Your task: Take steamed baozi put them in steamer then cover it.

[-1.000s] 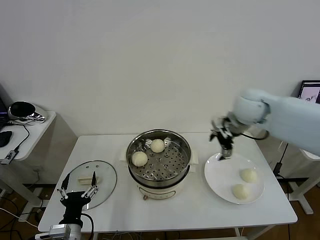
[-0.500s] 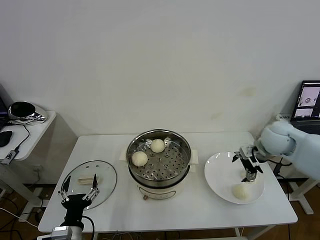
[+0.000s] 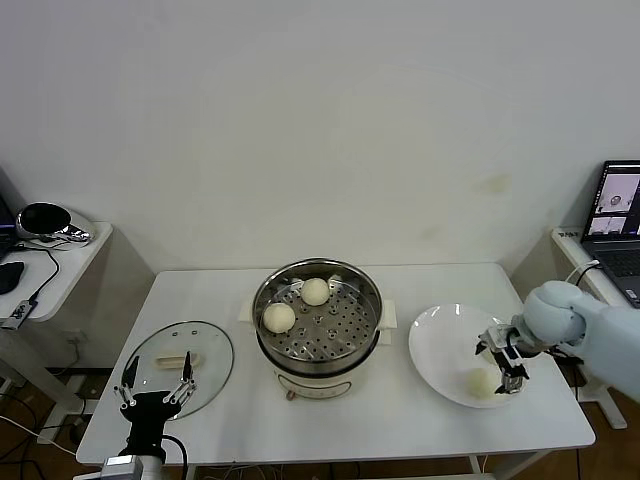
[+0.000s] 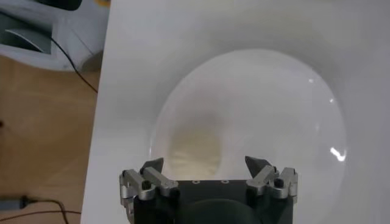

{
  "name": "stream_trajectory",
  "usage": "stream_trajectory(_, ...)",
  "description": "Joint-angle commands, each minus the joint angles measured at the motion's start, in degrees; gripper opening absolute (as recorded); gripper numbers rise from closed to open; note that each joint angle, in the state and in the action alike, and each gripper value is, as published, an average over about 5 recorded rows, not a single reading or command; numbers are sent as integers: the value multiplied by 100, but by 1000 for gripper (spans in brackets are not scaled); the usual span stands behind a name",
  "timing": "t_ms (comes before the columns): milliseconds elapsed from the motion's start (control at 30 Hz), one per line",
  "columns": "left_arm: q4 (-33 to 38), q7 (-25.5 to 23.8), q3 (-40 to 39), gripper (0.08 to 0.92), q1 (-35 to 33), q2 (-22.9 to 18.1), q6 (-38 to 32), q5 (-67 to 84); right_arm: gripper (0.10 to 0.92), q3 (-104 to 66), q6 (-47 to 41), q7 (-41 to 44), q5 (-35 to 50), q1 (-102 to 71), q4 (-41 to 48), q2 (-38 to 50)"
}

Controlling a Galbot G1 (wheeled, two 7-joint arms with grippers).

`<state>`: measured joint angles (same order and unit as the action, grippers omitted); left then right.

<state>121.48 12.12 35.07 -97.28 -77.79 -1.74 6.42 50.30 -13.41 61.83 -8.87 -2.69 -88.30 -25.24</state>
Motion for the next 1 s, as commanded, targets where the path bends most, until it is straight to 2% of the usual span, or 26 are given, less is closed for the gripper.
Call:
stream_trajectory(33, 2, 3, 9, 823, -1, 1, 1, -7, 823, -398, 54, -49, -222, -652, 249, -104)
stream_trajectory(333, 1, 6, 8, 823, -11, -20, -11, -27, 802, -532, -24, -197, -307, -816, 410, -276)
stream_trajectory(667, -2, 10, 4, 823, -9, -26, -22, -28, 697, -588, -76, -182, -304, -828, 454, -356)
stream_trajectory(900, 9, 13, 6, 823, -9, -24, -32, -24, 565, -611, -62, -126, -277, -734, 433, -307)
stream_trajectory(1000, 25, 12, 4, 823, -5, -16, -30, -22, 547, -537, -50, -70, -111, -413, 362, -226)
